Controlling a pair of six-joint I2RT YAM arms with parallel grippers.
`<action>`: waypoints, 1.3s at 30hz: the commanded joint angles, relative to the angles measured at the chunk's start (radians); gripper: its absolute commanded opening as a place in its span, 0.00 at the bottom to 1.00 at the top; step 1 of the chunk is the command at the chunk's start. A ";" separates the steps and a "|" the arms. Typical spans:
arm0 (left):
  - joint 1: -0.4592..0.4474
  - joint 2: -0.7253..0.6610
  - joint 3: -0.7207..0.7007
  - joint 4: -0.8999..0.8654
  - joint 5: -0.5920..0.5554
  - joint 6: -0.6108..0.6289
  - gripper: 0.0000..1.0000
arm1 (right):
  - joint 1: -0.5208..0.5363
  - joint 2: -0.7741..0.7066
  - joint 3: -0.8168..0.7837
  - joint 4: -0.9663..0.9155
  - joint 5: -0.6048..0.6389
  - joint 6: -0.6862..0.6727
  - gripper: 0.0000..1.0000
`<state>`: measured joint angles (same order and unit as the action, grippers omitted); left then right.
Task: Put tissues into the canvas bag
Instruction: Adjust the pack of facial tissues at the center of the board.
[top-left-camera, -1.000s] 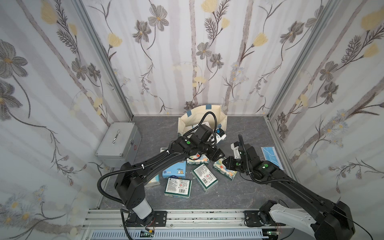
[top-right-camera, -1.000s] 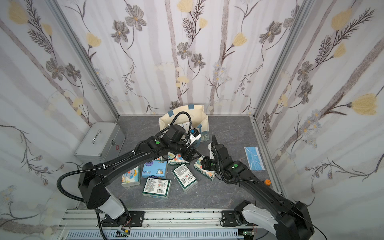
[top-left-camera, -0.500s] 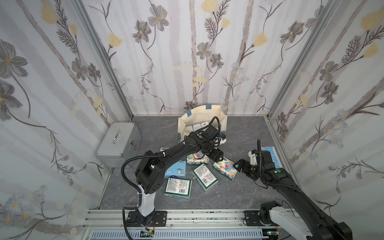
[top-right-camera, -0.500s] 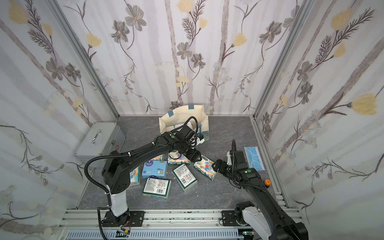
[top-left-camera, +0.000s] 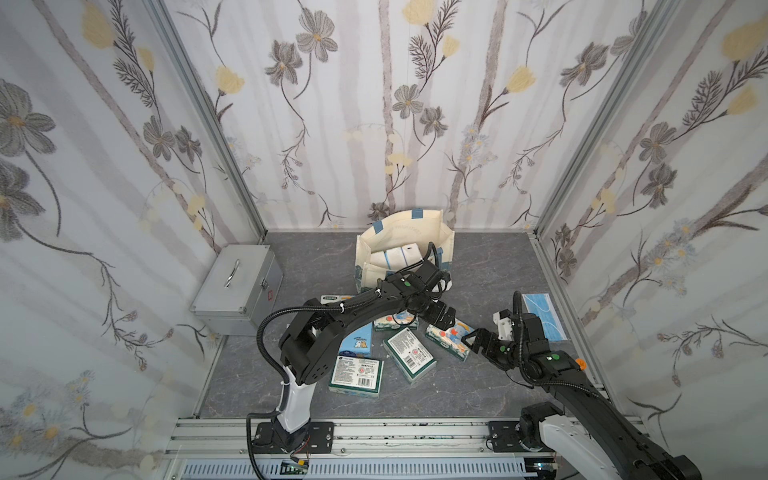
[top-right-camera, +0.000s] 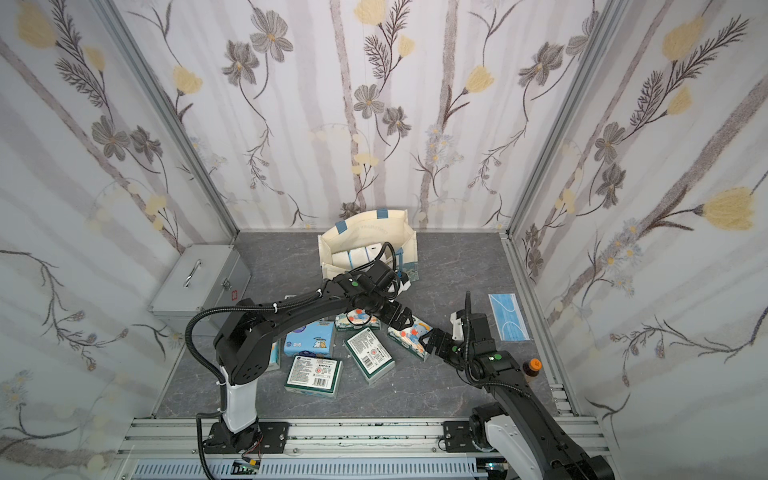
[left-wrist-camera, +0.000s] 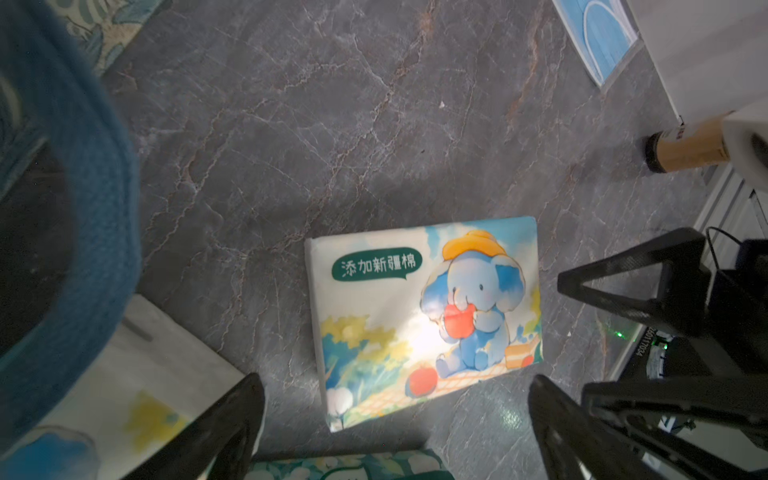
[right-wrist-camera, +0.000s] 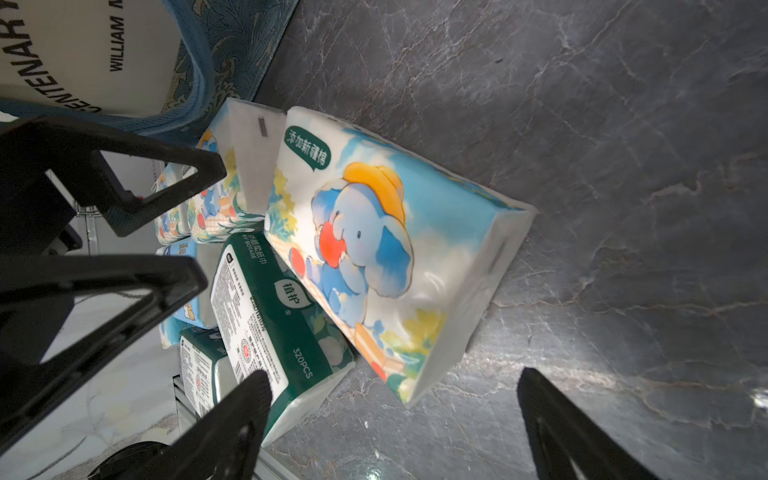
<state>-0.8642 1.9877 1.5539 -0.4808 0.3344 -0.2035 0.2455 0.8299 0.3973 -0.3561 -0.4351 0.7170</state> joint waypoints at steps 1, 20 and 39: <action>-0.001 0.021 0.002 0.062 0.018 -0.060 1.00 | 0.001 -0.011 -0.009 0.052 -0.035 0.004 0.92; 0.001 0.074 0.058 -0.012 0.109 -0.031 1.00 | 0.001 -0.050 -0.068 0.061 -0.022 0.037 0.91; 0.013 0.063 0.057 0.031 0.335 -0.073 0.95 | 0.000 -0.121 -0.071 -0.064 0.129 0.049 0.93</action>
<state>-0.8581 2.0739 1.6184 -0.5003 0.6102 -0.2489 0.2455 0.7242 0.3286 -0.3813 -0.3630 0.7521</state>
